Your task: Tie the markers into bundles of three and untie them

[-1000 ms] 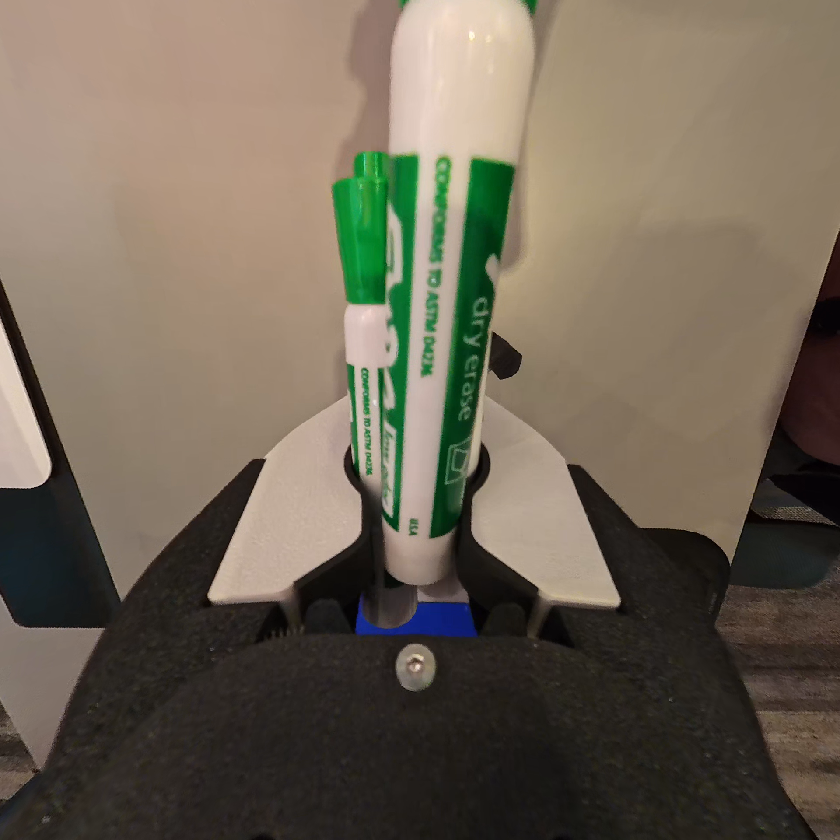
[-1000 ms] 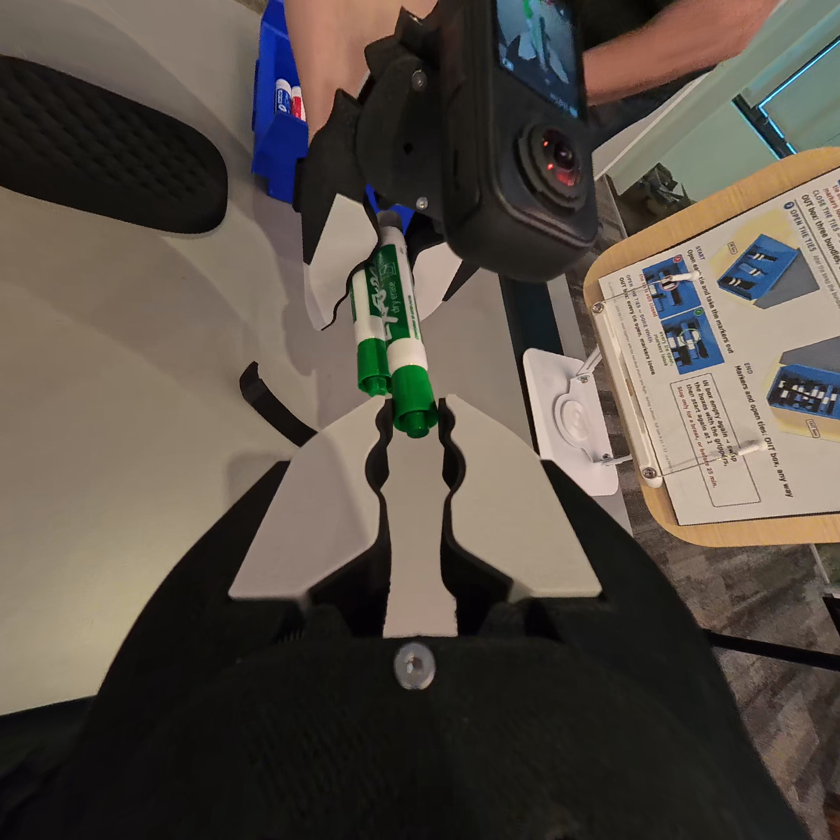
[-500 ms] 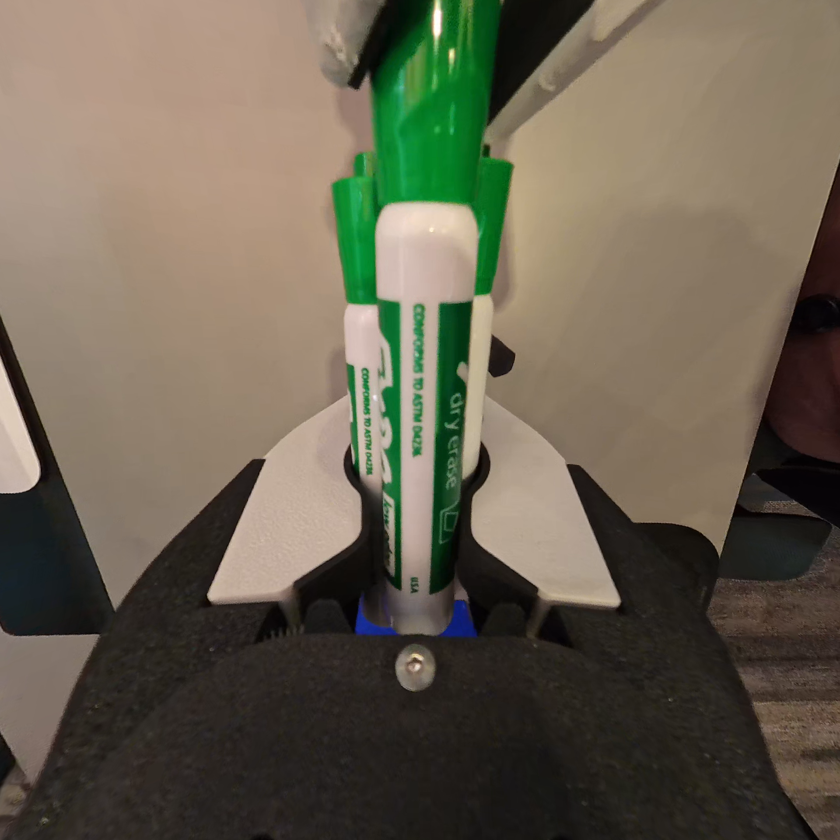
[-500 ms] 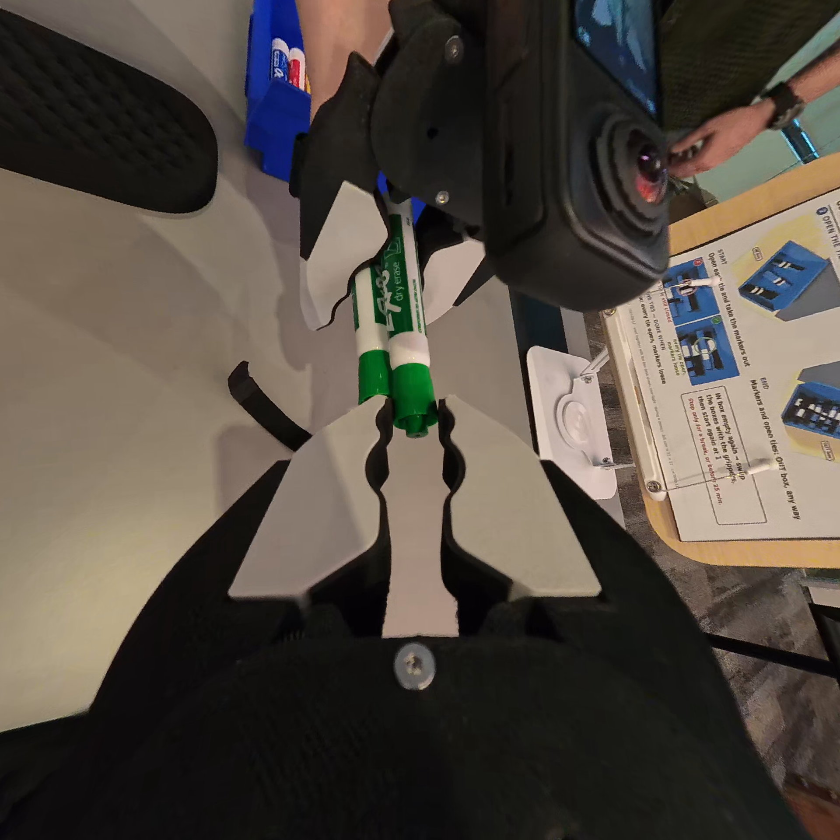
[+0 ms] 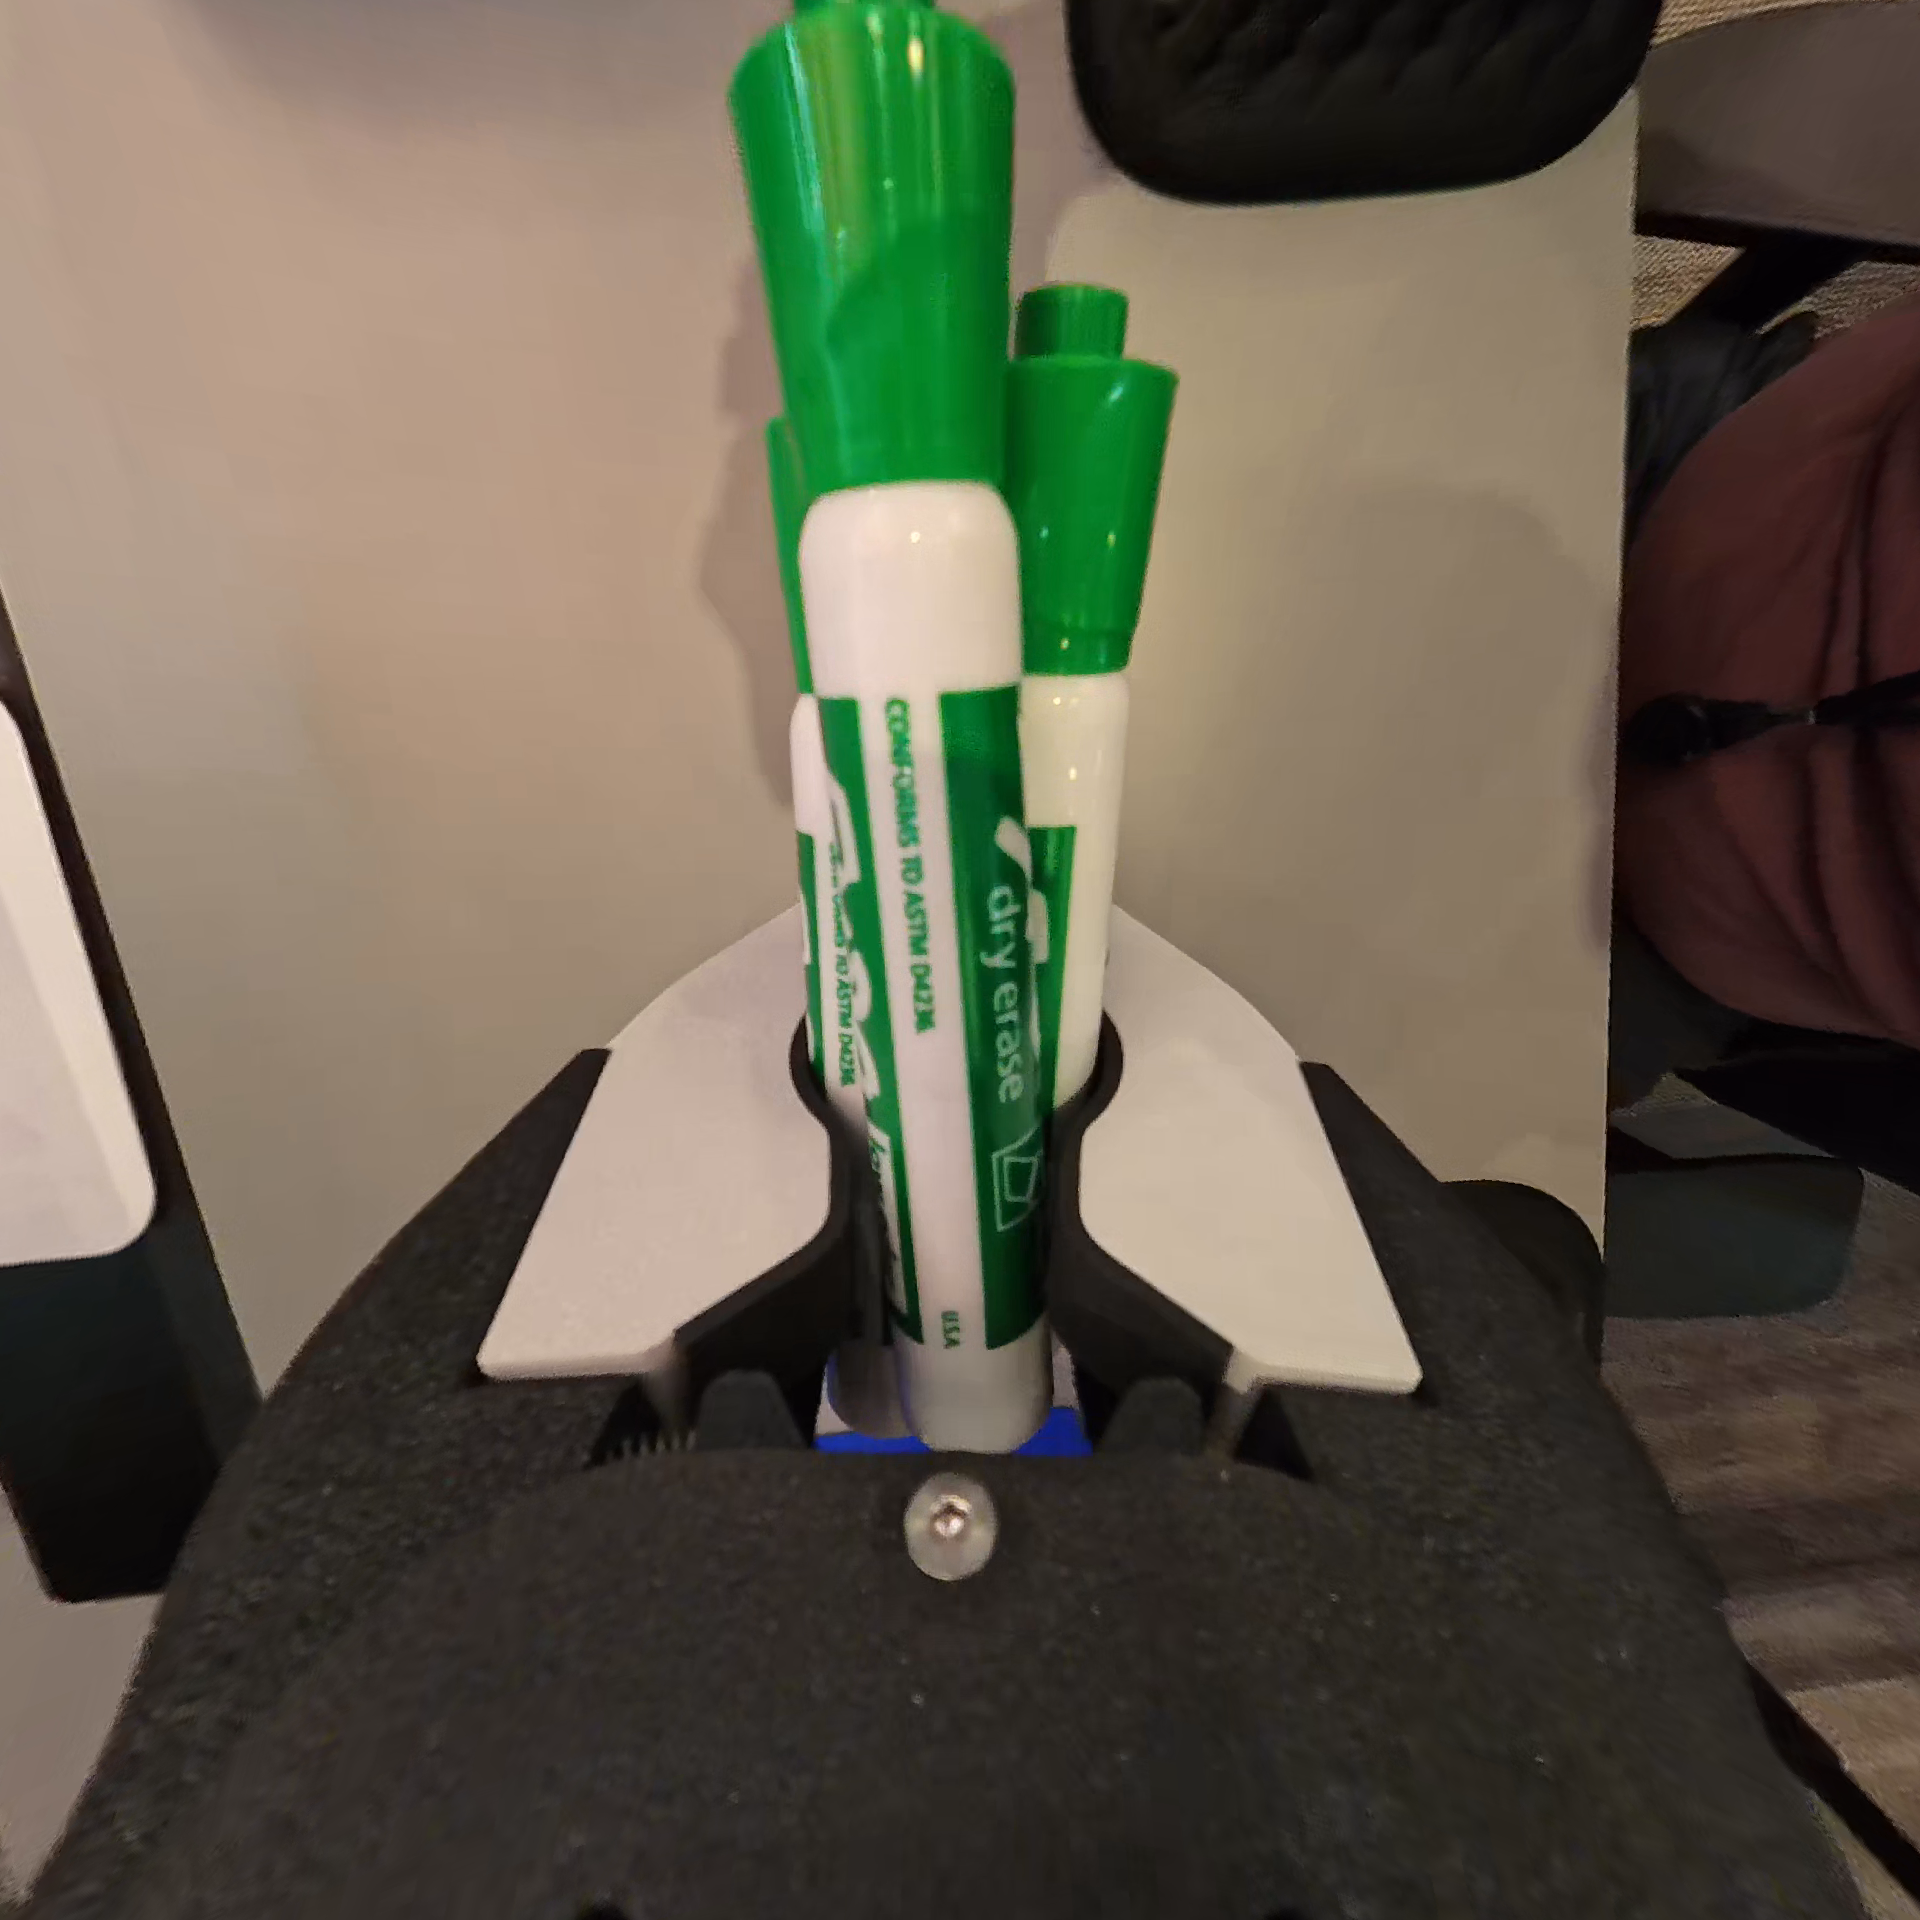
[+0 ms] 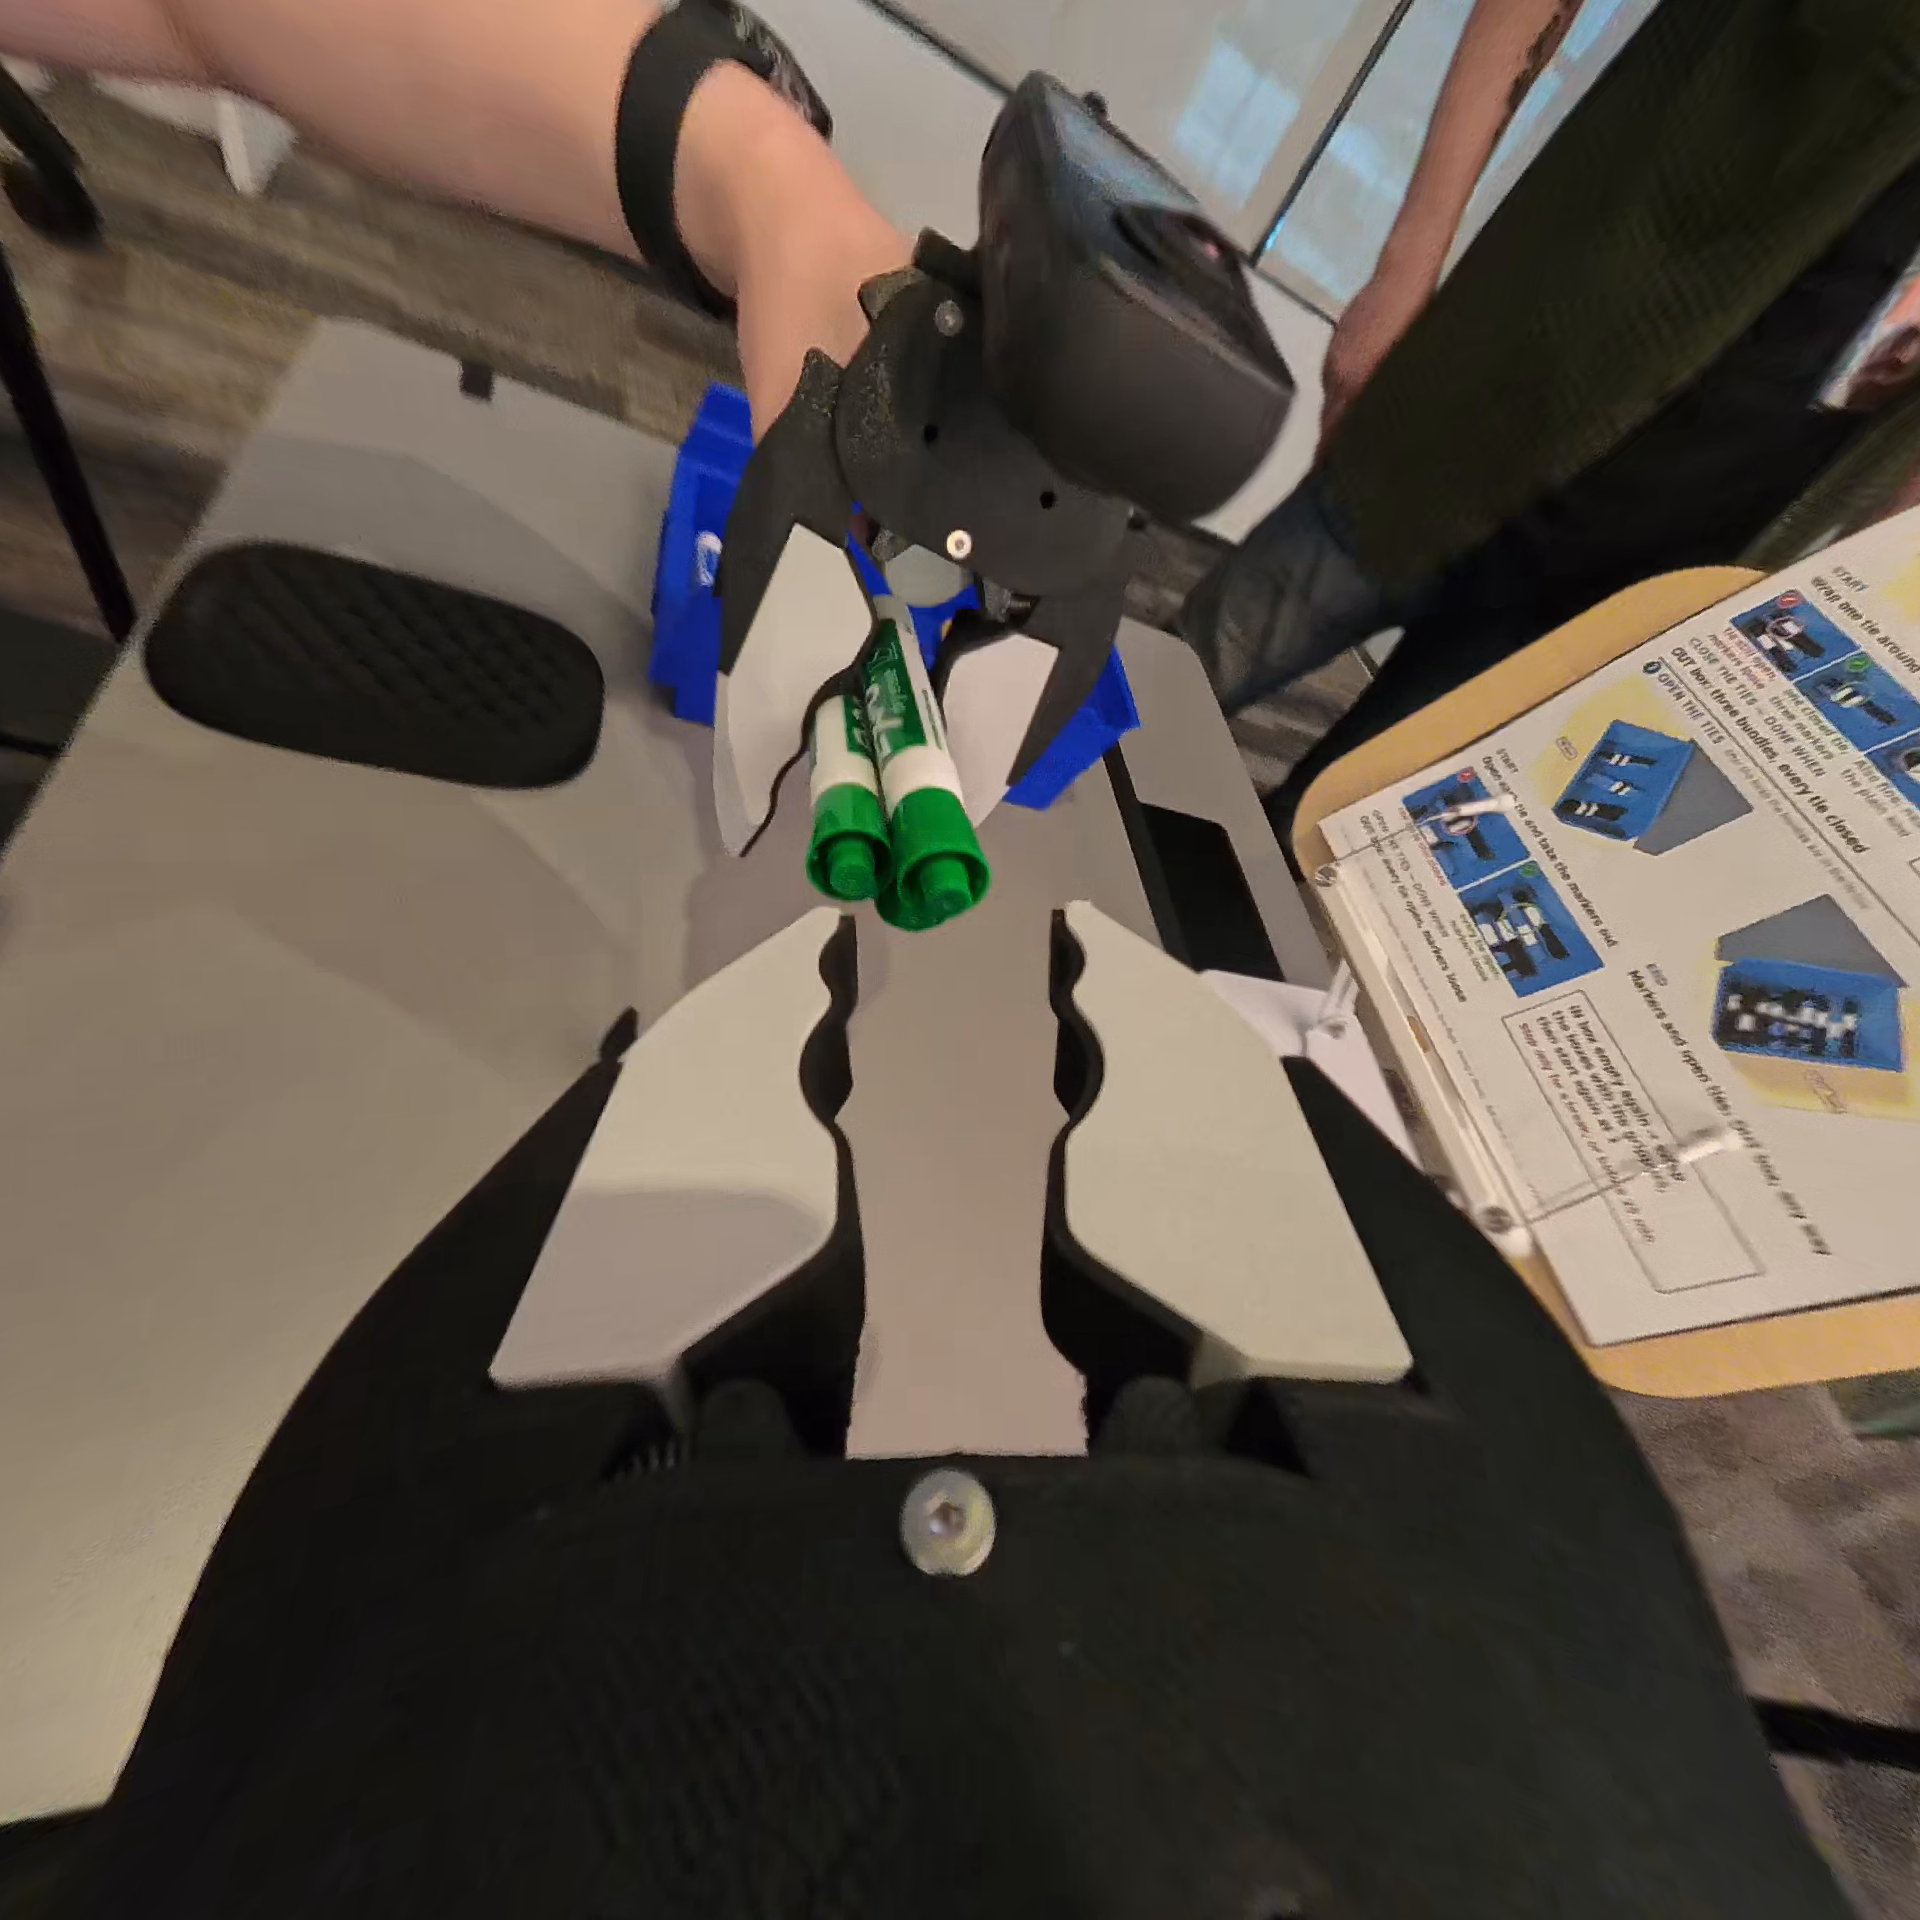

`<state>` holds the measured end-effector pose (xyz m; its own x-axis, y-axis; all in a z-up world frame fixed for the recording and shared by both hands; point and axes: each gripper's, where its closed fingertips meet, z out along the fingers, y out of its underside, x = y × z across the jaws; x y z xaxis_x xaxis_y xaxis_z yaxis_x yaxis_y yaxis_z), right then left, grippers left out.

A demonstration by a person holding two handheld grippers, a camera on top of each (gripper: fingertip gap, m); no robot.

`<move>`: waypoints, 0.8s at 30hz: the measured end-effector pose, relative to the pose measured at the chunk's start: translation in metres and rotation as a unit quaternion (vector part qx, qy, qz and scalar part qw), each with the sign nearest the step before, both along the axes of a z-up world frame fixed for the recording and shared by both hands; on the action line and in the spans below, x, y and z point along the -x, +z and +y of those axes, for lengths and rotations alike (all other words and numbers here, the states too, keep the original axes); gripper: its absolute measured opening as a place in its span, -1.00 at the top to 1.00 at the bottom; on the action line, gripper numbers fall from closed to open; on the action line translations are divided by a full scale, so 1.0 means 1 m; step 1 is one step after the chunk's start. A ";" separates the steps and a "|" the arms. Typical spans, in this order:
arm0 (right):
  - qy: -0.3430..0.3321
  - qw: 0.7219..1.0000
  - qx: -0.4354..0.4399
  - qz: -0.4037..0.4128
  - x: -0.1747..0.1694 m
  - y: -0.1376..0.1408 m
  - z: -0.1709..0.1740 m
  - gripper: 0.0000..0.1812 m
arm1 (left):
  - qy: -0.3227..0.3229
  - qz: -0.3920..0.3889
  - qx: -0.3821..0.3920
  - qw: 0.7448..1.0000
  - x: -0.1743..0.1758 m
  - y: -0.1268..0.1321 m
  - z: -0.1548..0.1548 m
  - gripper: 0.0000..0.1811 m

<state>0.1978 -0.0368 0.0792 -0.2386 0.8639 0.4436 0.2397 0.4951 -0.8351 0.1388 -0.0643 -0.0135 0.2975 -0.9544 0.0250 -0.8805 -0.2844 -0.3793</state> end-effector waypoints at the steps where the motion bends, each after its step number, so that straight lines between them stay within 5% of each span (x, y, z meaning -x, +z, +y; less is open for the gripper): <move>1: 0.006 1.000 0.018 0.009 -0.003 0.001 0.000 0.58 | -0.009 -0.006 0.000 1.000 -0.001 0.003 -0.003 0.54; 6: 0.057 0.992 0.095 0.053 -0.008 -0.007 -0.004 0.50 | -0.058 -0.027 -0.010 0.998 -0.008 0.022 -0.012 0.54; 16: 0.107 0.988 0.082 0.081 -0.004 0.002 -0.011 0.47 | -0.128 -0.079 -0.024 0.988 -0.026 0.053 -0.023 0.54; 24: 0.139 0.981 0.111 0.079 -0.007 -0.004 -0.014 0.47 | -0.184 -0.113 -0.013 0.976 -0.040 0.051 -0.045 0.54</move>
